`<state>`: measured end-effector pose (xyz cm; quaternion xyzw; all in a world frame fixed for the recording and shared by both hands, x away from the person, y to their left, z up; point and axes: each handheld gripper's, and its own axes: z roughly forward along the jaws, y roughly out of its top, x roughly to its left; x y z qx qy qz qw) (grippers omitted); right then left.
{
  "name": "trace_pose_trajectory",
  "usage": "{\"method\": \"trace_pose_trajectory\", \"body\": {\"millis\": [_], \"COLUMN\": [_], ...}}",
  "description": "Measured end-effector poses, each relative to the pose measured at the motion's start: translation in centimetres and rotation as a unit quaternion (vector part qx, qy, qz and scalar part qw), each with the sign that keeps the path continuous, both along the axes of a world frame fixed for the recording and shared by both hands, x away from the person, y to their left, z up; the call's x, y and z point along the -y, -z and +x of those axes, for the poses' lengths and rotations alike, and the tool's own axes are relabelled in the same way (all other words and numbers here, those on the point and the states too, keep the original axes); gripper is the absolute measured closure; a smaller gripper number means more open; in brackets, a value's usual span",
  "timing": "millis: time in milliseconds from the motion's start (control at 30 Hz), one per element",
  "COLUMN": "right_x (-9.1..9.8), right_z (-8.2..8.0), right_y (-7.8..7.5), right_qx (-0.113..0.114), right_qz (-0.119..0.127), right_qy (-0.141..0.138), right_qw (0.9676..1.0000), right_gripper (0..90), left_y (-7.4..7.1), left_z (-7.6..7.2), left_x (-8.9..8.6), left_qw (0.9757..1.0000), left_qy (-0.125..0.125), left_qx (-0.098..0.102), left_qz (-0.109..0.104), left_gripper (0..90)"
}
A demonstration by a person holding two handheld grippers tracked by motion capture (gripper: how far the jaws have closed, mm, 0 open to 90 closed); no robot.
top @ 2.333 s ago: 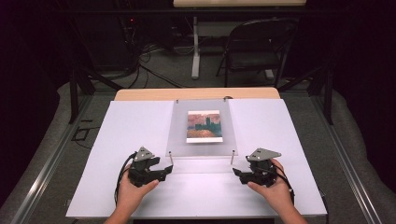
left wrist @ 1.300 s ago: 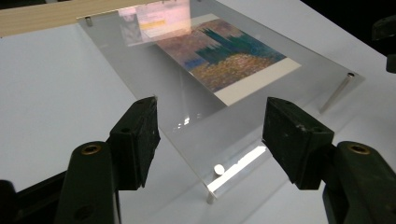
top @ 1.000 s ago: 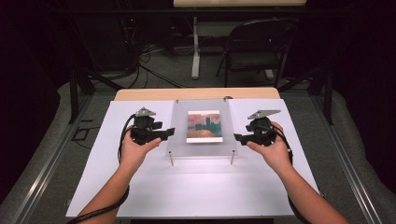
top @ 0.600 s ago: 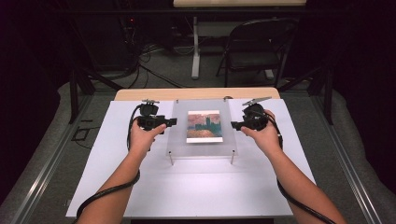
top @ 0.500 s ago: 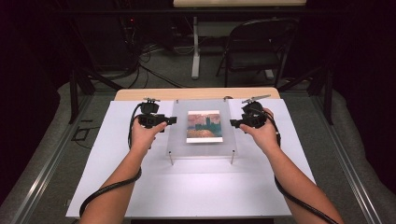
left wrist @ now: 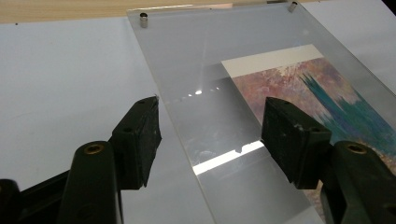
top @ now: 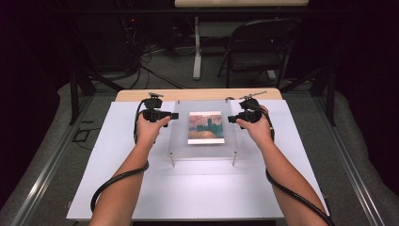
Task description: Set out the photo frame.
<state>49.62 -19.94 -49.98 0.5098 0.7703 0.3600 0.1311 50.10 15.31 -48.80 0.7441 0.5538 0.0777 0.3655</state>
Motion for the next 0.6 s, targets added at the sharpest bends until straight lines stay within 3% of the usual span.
{"method": "trace_pose_trajectory", "body": {"millis": [100, 200, 500, 600], "right_x": [0.2, 0.3, -0.4, -0.9], "right_z": [0.5, 0.9, 1.8, 2.0], "right_y": [0.6, 0.9, 1.2, 1.5], "right_qx": [-0.011, -0.024, -0.062, -0.068], "right_qz": [0.000, 0.016, 0.039, 0.032], "right_qy": [0.008, 0.020, 0.027, 0.024], "right_qw": [0.9999, 0.9994, 0.9969, 0.9969], "right_gripper": [40.7, 40.7, 40.5, 40.5], "left_y": [0.3, 0.8, 2.6, 3.0], "left_z": [0.4, 0.8, 2.0, 2.1], "left_x": [0.5, 1.0, 1.6, 1.6], "left_qw": [1.0000, 0.9998, 0.9987, 0.9981], "left_qy": [-0.001, -0.001, -0.008, -0.005], "left_qx": [-0.004, -0.008, -0.038, -0.049], "left_qz": [0.007, 0.018, 0.032, 0.036], "left_gripper": [37.3, 37.3, 38.0, 38.0]}}
